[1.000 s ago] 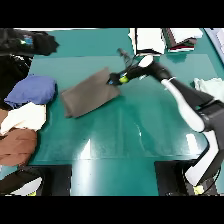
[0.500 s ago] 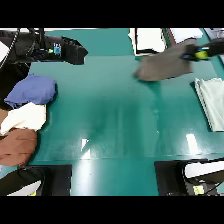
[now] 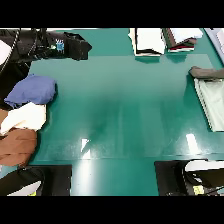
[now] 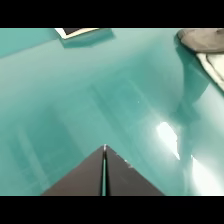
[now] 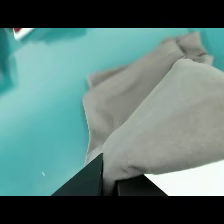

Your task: Fold the shirts.

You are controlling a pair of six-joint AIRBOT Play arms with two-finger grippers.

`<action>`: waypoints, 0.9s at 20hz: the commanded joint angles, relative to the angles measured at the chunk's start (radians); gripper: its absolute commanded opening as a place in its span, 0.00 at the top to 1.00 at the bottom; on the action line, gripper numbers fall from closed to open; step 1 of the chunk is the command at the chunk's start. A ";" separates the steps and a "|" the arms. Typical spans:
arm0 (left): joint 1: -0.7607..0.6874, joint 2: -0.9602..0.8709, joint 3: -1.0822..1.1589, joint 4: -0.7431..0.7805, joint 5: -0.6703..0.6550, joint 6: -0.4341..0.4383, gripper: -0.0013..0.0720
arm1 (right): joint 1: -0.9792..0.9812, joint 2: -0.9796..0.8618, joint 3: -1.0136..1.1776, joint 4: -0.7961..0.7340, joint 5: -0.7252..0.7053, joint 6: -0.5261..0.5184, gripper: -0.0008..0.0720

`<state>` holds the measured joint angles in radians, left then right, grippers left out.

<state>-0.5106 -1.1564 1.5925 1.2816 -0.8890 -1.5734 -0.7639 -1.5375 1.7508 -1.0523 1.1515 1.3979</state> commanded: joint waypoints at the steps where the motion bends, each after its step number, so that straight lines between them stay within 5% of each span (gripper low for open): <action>1: -0.001 -0.001 0.000 -0.005 0.014 -0.001 0.95 | -0.027 0.019 0.001 0.095 -0.040 -0.001 0.97; 6: -0.001 -0.001 0.000 -0.006 0.007 0.000 0.95 | -0.033 0.092 0.001 0.102 -0.036 -0.031 0.97; 12: -0.001 -0.001 0.000 -0.006 0.006 0.003 0.95 | -0.074 0.156 -0.010 -0.078 0.077 -0.034 0.97; 18: -0.001 -0.001 0.000 -0.005 0.006 0.012 0.95 | -0.158 0.269 -0.241 -0.227 0.110 -0.053 0.97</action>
<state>-0.5110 -1.1572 1.5925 1.2755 -0.8825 -1.5696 -0.8883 -1.3190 1.6115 -1.1702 1.2396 1.3506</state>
